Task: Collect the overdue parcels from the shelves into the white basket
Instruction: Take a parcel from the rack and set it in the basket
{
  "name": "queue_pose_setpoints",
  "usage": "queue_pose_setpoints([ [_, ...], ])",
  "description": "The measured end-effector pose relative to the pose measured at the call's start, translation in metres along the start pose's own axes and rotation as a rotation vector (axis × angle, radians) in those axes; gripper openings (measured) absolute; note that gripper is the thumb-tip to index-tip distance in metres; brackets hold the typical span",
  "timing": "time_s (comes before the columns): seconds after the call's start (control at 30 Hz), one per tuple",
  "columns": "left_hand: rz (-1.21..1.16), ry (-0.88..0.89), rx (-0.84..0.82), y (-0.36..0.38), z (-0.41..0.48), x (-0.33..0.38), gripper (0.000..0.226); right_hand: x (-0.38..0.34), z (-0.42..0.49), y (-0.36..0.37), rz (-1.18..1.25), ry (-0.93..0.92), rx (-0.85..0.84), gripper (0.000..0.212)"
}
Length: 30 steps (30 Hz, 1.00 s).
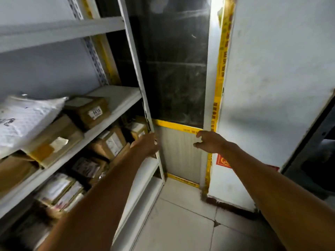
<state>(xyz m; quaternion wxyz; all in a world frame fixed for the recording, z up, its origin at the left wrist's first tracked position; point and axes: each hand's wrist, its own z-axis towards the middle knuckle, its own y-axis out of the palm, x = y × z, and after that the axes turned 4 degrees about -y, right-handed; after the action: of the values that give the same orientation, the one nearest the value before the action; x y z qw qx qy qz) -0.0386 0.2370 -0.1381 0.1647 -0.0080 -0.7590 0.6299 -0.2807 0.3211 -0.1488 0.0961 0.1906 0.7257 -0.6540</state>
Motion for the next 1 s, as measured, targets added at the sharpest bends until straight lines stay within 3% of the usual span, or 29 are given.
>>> queue_pose_setpoints([
  [0.17,0.060,-0.080,0.040,-0.022,-0.010,-0.069,0.044,-0.061,0.050,0.016,-0.020,-0.106,-0.024,0.056],
  [0.37,0.029,-0.262,0.121,-0.049,-0.009,-0.111,0.044,-0.114,0.120,0.020,0.020,-0.298,-0.067,0.039],
  [0.6,-0.035,-0.518,0.248,-0.063,0.003,-0.111,0.036,-0.145,0.194,0.007,0.067,-0.510,-0.160,0.049],
  [0.77,-0.112,-0.657,0.374,-0.078,0.018,-0.101,0.040,-0.164,0.235,-0.010,0.038,-0.644,-0.119,0.042],
  [1.0,-0.134,-0.714,0.489,-0.099,0.043,-0.109,0.045,-0.207,0.276,-0.017,0.047,-0.753,-0.168,0.044],
])
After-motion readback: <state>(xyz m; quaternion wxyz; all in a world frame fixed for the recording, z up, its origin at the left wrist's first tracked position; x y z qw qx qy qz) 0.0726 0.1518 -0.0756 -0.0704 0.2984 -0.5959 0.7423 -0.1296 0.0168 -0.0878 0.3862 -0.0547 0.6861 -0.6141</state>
